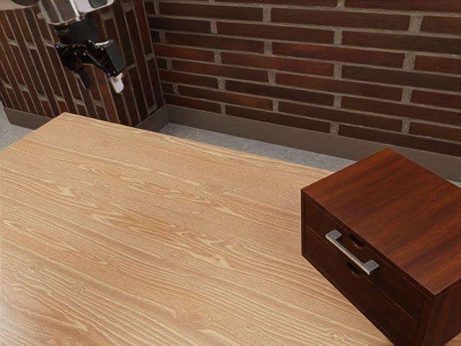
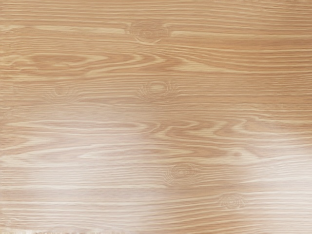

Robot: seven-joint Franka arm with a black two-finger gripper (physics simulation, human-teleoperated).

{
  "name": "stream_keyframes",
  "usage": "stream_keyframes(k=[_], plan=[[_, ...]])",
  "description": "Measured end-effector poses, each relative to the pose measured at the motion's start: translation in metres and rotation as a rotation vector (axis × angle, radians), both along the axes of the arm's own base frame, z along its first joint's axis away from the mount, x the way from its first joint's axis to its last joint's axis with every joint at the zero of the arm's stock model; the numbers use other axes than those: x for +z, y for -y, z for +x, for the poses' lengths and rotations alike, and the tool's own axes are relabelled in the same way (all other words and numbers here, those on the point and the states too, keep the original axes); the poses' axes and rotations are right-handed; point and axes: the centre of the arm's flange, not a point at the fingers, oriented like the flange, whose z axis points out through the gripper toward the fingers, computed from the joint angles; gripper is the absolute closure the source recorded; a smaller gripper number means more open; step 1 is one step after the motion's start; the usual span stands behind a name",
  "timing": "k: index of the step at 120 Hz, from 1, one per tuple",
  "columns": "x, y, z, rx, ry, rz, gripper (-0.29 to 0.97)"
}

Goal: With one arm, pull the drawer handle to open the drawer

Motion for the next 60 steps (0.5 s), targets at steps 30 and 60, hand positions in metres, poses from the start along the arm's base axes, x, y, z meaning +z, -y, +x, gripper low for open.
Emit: stream_keyframes(k=[30,60], plan=[[0.000,-0.037,-0.006,0.067,0.000,0.001,0.00],[0.001,-0.067,-0.013,0.120,-0.001,0.004,0.00]])
